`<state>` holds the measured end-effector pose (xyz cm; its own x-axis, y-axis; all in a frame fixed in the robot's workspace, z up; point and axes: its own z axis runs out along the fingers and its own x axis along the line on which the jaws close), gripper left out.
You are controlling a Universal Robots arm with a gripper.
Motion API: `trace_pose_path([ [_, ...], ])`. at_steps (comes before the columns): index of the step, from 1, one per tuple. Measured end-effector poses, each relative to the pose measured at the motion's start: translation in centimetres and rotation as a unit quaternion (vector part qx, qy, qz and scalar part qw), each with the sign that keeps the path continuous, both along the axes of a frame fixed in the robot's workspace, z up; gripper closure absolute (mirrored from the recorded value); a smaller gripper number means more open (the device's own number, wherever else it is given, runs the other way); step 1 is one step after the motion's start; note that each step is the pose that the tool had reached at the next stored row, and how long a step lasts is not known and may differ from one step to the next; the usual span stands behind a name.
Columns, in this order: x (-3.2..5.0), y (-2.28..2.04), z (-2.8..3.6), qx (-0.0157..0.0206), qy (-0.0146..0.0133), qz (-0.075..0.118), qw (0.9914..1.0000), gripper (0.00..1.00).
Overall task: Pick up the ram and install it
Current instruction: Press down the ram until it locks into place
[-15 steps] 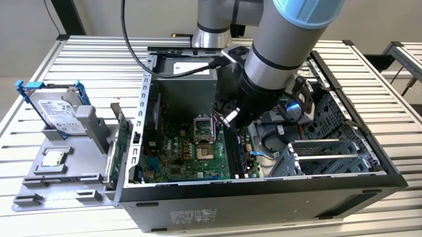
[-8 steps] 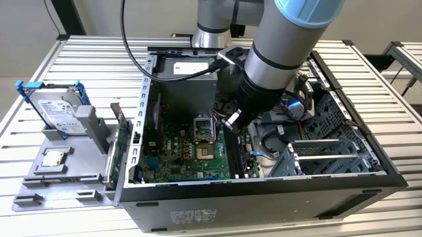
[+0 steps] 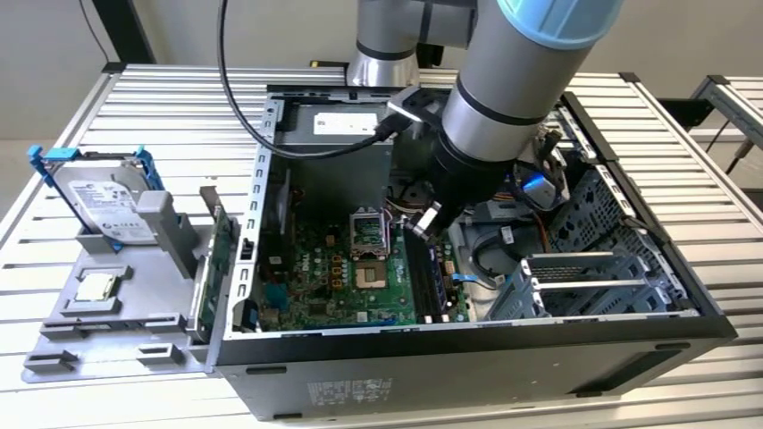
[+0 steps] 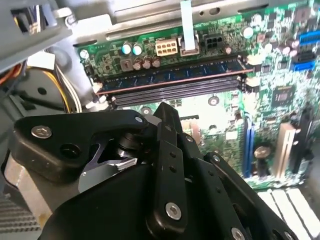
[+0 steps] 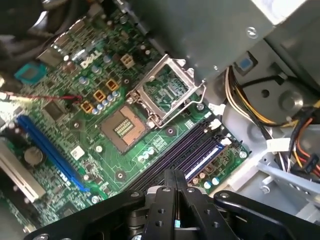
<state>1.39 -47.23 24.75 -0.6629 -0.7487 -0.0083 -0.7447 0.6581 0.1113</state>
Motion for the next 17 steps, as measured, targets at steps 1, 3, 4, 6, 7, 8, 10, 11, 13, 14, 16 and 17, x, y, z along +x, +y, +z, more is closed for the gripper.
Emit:
trace_pose_path([
  [1,0.00,0.00,0.00,0.0000,-0.0018,0.009,0.99996,1.00],
  [3,0.01,0.00,-0.01,0.0001,-0.0052,0.027,0.99961,1.00],
  [4,0.01,0.00,-0.01,0.0001,-0.0067,0.037,0.99930,1.00],
  [6,0.00,0.00,-0.01,0.0001,-0.0094,0.055,0.99846,1.00],
  [7,0.00,0.00,-0.01,0.0001,-0.0108,0.064,0.99791,1.00],
  [8,0.00,0.00,-0.02,0.0001,-0.0121,0.073,0.99728,1.00],
  [10,0.00,0.00,-0.02,0.0001,-0.0147,0.091,0.99578,1.00],
  [11,0.00,0.00,-0.02,0.0001,-0.0161,0.100,0.99485,1.00],
  [13,0.00,0.00,-0.03,0.0002,-0.0185,0.118,0.99285,1.00],
  [14,0.00,0.00,-0.03,0.0003,-0.0192,0.127,0.99173,1.00],
  [16,0.00,0.00,-0.04,0.0005,-0.0204,0.145,0.98918,1.00],
  [17,0.00,0.00,-0.05,0.0005,-0.0209,0.154,0.98785,1.00],
])
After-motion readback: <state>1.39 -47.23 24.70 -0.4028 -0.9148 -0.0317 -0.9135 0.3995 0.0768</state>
